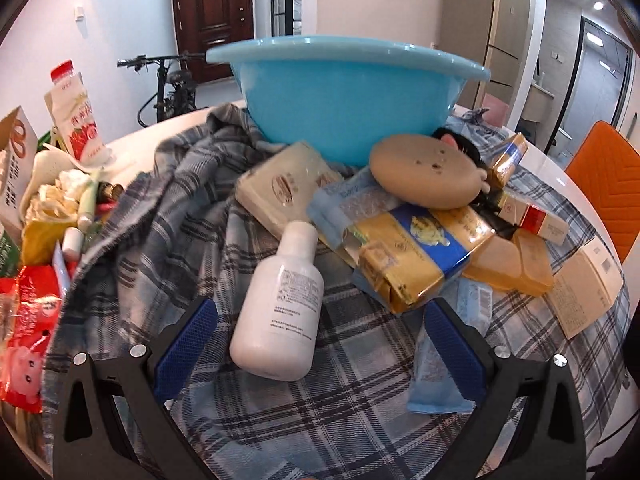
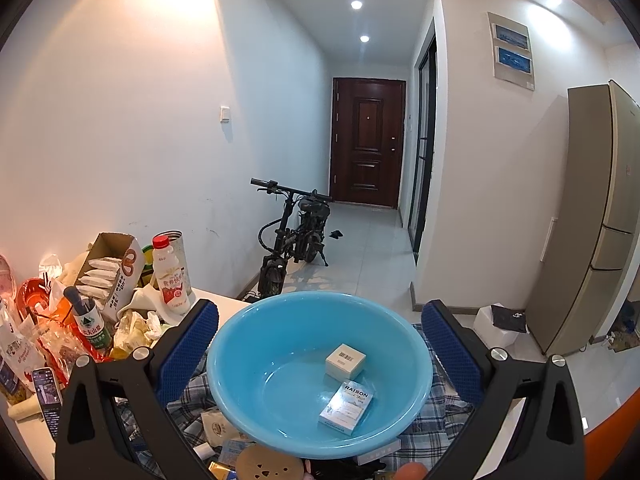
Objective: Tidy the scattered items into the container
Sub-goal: 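Move the left gripper to the white lotion bottle and grasp it, then grasp the white barcoded box with the right gripper while the left gripper holds the bottle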
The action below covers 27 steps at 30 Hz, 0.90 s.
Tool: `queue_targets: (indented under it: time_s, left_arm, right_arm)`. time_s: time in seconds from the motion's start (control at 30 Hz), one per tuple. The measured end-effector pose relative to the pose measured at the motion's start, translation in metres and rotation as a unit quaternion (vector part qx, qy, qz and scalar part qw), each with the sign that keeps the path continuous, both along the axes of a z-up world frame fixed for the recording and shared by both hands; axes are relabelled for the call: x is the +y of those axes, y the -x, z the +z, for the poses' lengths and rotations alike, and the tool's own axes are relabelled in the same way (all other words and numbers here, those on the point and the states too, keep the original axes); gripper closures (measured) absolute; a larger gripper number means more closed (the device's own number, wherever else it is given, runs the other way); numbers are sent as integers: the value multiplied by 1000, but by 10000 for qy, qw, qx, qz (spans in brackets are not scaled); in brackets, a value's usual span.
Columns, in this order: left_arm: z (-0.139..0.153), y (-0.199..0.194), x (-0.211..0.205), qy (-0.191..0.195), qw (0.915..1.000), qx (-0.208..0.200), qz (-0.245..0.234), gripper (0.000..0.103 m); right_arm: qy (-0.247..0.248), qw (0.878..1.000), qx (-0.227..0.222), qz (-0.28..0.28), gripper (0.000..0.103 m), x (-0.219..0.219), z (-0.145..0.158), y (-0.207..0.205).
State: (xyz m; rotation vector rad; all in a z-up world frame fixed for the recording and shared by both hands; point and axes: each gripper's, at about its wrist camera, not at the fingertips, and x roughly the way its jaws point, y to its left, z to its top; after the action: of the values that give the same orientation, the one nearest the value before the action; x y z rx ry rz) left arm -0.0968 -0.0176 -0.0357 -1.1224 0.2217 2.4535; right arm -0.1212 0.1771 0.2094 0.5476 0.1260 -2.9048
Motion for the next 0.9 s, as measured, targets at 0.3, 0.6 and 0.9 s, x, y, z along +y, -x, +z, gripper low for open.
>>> queue_targets:
  time_s: [0.3,0.6,0.9]
  left_arm:
    - [-10,4,-4,13,9997,-243,43,39]
    - [-3,-2,-7,-27,9999,-20,135,65]
    - [11,-9,-13,-125,9989,368,276,65]
  right_arm:
    - [-66,9999,-80,43,0,-9,-8,7]
    - [-104,9999,-101,71,0,-13,-10,7]
    - [-207,9998,-55,58,0,-15,-9,-6]
